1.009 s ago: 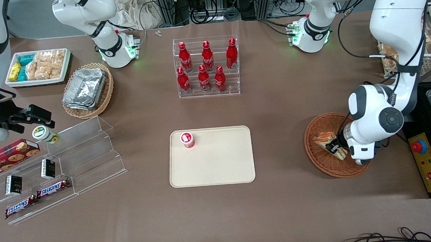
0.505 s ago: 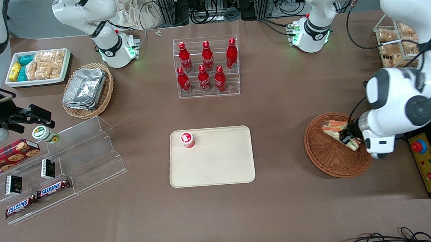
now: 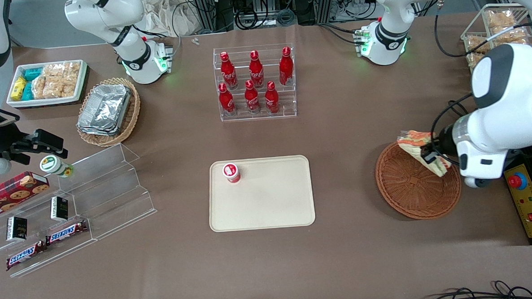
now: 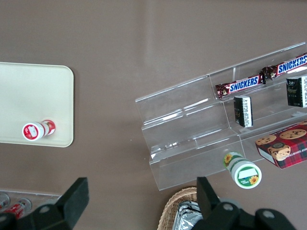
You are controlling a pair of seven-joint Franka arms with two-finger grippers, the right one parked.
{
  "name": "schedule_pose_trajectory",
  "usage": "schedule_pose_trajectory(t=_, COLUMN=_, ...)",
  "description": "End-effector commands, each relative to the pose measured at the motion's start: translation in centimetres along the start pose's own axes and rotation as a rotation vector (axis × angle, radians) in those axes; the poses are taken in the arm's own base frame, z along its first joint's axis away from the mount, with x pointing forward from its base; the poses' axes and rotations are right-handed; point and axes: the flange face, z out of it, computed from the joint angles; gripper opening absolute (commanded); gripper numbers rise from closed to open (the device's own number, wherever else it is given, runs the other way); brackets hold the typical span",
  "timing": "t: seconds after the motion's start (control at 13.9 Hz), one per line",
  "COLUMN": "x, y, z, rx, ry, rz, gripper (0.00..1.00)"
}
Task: Place sandwich from basket to tray
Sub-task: 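Carry the sandwich over the white tray and lower it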
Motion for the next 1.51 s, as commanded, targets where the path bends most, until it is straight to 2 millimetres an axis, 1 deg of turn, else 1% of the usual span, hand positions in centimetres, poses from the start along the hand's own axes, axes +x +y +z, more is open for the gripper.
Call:
schedule_pose_trajectory(t=0.0, x=-1.6, y=1.2, z=-0.9, rx=0.010, ry=-0.010, rz=0.109, gripper=0.00)
schedule_pose_trajectory(t=0.14, x=-3.2, y=3.0, z=-0.4, rx=0.008, ry=-0.014, rz=0.169, gripper=0.00)
schedule_pose_trajectory(t=0.36, x=-7.2, y=6.6, z=0.3, rx=0.019, ry=-0.010, rz=0.272, gripper=0.00)
schedule_pose_trajectory(t=0.5, x=-8.7, y=9.0, z=0.3, rx=0.005, ry=-0.004, rz=0.320, gripper=0.00)
schedule_pose_trajectory(t=0.58, x=-9.6, y=10.3, z=0.7, rx=0.002, ry=0.000, rz=0.343, gripper=0.00)
schedule_pose_trajectory(t=0.72, x=-10.5, y=12.3, z=1.9, rx=0.008, ry=0.054, rz=0.385, gripper=0.00)
schedule_pose_trajectory(t=0.79, x=-11.5, y=13.6, z=2.6, rx=0.006, ry=0.077, rz=0.418, gripper=0.00)
schedule_pose_trajectory(t=0.86, x=-12.0, y=14.9, z=4.1, rx=0.015, ry=0.083, rz=0.442, gripper=0.00)
schedule_pose_trajectory(t=0.94, x=-12.3, y=16.2, z=6.0, rx=0.032, ry=0.092, rz=0.469, gripper=0.00)
schedule_pose_trajectory(t=1.01, x=-13.2, y=17.8, z=8.2, rx=0.048, ry=0.097, rz=0.517, gripper=0.00)
schedule_pose_trajectory(t=1.15, x=-13.6, y=20.1, z=10.6, rx=0.001, ry=0.122, rz=0.562, gripper=0.00)
schedule_pose_trajectory(t=1.23, x=-13.5, y=20.9, z=11.6, rx=-0.022, ry=0.129, rz=0.569, gripper=0.00)
schedule_pose_trajectory(t=1.37, x=-14.7, y=22.9, z=14.6, rx=-0.039, ry=0.125, rz=0.629, gripper=0.00)
schedule_pose_trajectory(t=1.44, x=-14.6, y=23.6, z=16.2, rx=-0.055, ry=0.124, rz=0.649, gripper=0.00)
